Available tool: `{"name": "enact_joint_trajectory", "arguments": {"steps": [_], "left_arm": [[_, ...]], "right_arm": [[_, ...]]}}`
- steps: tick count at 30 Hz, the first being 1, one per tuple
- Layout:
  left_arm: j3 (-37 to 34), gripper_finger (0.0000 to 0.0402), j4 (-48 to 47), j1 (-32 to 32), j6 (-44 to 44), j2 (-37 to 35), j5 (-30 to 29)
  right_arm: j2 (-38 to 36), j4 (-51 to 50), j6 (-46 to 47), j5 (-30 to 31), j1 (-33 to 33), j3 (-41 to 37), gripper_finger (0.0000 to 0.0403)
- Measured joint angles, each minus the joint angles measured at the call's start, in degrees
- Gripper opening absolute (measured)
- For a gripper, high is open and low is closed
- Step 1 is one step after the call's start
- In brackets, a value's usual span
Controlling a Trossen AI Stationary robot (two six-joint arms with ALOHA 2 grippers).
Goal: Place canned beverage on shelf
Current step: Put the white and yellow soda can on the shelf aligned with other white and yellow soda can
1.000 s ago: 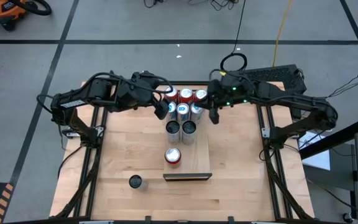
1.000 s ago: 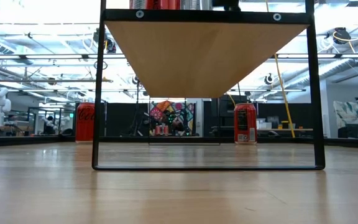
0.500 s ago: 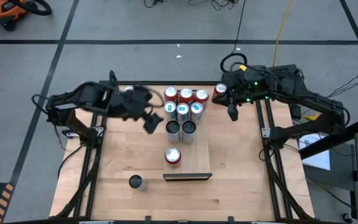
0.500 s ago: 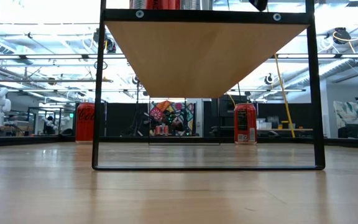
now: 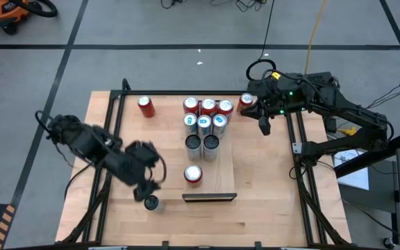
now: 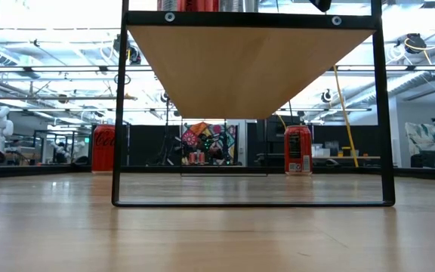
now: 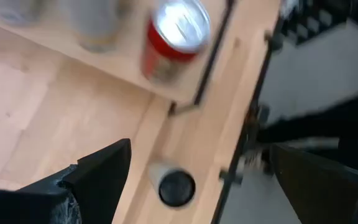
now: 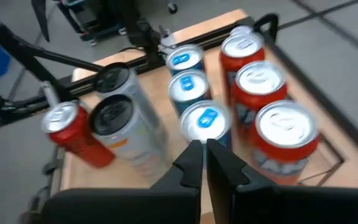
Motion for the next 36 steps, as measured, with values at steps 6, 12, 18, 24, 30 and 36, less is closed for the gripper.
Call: {"name": "enact_joint_trajectory", "arguments": {"steps": [6, 12, 18, 24, 30, 36], "left_arm": [[-0.14, 0.0386, -1.88, -6.1, 1.53, 4.1, 0.79], [-7.46, 0.0386, -1.41, -8.42, -5.63, 4.37, 1.32], [-16.12, 0.0386, 4.79, -12.31, -5.9, 3.43, -0.55], [-24.77, 0.0386, 11.17, -13.19, -9.66, 3.6, 0.03], [-30.67, 0.0386, 15.92, -13.16, -13.41, 3.65, -1.51], [-32.46, 0.0386, 11.86, -12.72, -14.42, 3.65, -2.09]], "right_arm": [[-0.15, -0.77, 6.96, -1.27, 1.1, 0.0, 0.0], [-0.27, -0.54, 14.91, -1.19, 3.89, 0.0, 0.0], [-0.31, -0.5, 17.43, -0.48, 7.63, 0.0, 0.0], [-0.31, -0.5, 17.79, 3.49, 11.22, 0.0, 0.0], [-0.31, -0.52, 19.45, 5.37, 13.49, 0.0, 0.0], [-0.31, -0.52, 21.06, 5.42, 15.52, 0.0, 0.0]]}}
